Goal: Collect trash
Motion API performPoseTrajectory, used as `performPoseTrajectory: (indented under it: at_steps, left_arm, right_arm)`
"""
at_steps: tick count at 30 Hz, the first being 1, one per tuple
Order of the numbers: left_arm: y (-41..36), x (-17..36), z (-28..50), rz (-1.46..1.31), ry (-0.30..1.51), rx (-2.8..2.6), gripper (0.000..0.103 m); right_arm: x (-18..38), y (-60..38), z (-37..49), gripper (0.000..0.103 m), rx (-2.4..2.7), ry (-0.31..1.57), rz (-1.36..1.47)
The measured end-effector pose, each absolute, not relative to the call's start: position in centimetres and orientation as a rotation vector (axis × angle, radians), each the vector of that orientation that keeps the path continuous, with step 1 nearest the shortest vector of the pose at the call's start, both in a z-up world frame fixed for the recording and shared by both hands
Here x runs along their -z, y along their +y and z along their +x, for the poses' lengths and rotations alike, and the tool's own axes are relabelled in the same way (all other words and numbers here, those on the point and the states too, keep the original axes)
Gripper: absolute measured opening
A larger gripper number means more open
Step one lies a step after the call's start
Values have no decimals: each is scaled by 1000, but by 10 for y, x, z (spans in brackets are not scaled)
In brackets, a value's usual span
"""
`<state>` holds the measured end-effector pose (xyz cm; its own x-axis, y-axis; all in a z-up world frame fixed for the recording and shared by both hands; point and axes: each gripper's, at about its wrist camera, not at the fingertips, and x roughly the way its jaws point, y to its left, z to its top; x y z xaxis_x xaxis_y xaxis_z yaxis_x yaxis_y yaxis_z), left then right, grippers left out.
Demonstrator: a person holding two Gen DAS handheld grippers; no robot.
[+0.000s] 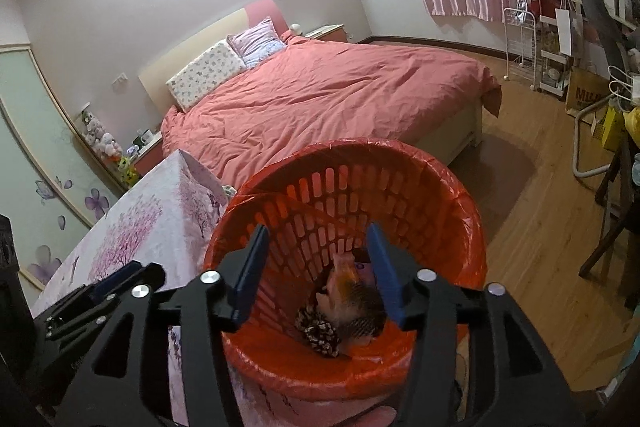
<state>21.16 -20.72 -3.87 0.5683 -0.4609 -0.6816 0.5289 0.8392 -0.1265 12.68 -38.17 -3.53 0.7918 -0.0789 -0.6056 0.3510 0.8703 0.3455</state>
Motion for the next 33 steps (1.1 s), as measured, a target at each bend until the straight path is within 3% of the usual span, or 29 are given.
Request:
performPoseTrajectory:
  at_steps: [11, 14, 21, 33]
  left_arm:
    - [-104, 6, 141, 21, 681, 443, 76]
    - [-77, 2, 118, -16, 653, 403, 85]
    - [-35, -3, 71, -40, 598, 298, 99]
    - [-8, -1, 10, 4, 524, 132, 99]
  right_arm:
    - [9, -331, 82, 92, 209, 563, 334]
    - [3, -315, 68, 96, 191, 550, 292]
    - [-10, -276, 33, 101, 184, 481, 174]
    - [-10, -240, -6, 101, 329, 406, 71]
